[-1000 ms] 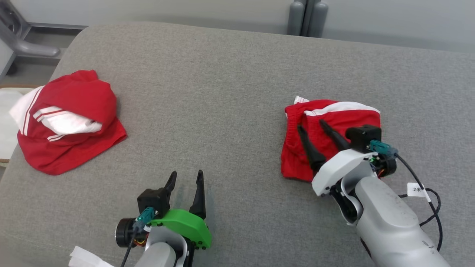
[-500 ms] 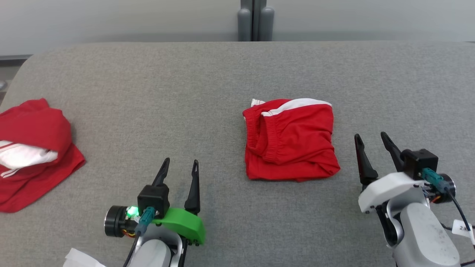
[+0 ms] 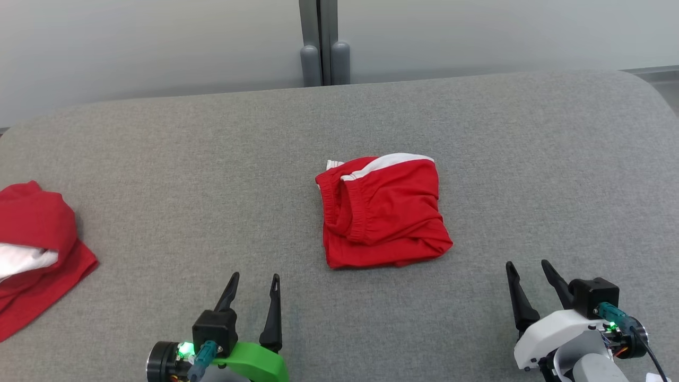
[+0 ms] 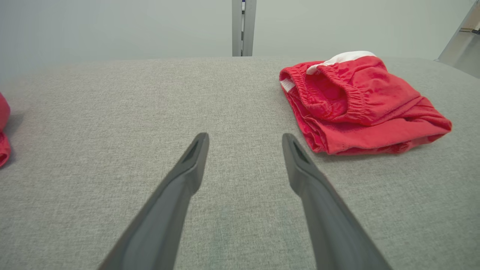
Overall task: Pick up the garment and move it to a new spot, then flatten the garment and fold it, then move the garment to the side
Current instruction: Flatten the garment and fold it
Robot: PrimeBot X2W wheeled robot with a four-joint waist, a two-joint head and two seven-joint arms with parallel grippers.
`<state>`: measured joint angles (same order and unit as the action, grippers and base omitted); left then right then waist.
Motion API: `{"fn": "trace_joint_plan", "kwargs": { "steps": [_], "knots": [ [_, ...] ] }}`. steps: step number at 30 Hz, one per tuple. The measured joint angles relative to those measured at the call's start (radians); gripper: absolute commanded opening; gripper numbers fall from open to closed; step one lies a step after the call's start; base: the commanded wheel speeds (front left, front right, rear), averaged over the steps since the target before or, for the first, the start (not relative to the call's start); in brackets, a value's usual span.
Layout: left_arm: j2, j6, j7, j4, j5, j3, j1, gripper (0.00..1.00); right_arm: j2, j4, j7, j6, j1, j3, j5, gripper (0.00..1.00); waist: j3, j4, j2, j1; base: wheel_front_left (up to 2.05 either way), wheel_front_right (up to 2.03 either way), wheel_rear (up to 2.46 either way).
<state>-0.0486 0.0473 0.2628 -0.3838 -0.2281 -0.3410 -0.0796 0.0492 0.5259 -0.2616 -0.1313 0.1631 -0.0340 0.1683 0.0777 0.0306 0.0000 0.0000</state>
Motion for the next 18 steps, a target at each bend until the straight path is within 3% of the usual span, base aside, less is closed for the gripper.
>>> {"fn": "trace_joint_plan", "kwargs": {
  "steps": [9,13,18],
  "knots": [
    [0.0,-0.001,0.0,0.004,-0.009,-0.011,-0.004,1.0,0.0,-0.019,0.0,0.0,0.024,0.058,0.002,1.0,0.008,0.017,0.0,0.0,0.0,0.0,0.0],
    [0.0,-0.001,0.0,0.006,-0.02,-0.021,-0.007,1.0,0.0,-0.036,0.0,0.0,0.065,0.161,0.016,1.0,0.02,0.033,0.0,0.0,0.0,0.0,0.0],
    [0.0,-0.002,0.0,0.008,-0.027,-0.044,-0.023,1.0,-0.001,-0.016,0.0,0.0,0.155,0.317,0.132,1.0,0.04,0.064,0.0,0.0,0.0,0.0,0.0]
  ]
}}
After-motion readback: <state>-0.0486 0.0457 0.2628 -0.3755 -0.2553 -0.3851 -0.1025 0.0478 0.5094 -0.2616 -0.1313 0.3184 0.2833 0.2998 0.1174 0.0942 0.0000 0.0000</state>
